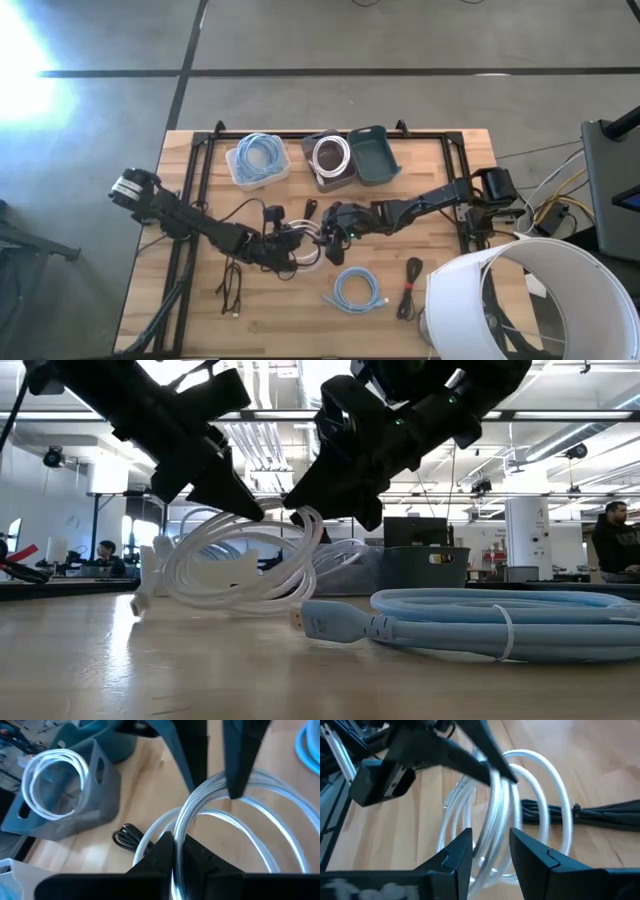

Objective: Pick & Place USB Port
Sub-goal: Put the white USB cable into the black transparent bin

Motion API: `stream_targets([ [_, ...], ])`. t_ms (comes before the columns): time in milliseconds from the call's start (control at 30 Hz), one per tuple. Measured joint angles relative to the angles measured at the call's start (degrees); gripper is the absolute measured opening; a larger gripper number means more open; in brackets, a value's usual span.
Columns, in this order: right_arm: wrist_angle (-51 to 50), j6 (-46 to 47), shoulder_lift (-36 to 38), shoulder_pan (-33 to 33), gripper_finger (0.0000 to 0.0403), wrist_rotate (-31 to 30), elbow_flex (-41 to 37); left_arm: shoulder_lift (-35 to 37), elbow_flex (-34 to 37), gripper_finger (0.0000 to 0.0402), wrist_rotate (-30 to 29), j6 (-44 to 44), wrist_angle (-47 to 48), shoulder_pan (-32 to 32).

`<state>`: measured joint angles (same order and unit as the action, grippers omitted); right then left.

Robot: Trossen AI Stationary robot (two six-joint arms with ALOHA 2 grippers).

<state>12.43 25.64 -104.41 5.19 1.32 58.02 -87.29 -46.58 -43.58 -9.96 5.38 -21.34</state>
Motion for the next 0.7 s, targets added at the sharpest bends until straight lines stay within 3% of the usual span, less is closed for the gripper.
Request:
stream_targets([
  [167,-0.53,-0.22,-0.04,0.08,0.0101,-0.94,-0.13,0.04,-0.72,0.003,-0.67,-0.09,-0.4,0.03],
  [400,-0.72,-3.23,-0.04,-0.2,0.0019,-1.4,-0.17,0.13,-1.2,0.0032,-0.57,-0.09,-0.32,0.0],
  [700,-5.88,-3.22,-0.04,-0.31,0.0015,-1.5,3.02,0.24,-1.19,0.0035,0.3,-0.22,0.83,0.0],
])
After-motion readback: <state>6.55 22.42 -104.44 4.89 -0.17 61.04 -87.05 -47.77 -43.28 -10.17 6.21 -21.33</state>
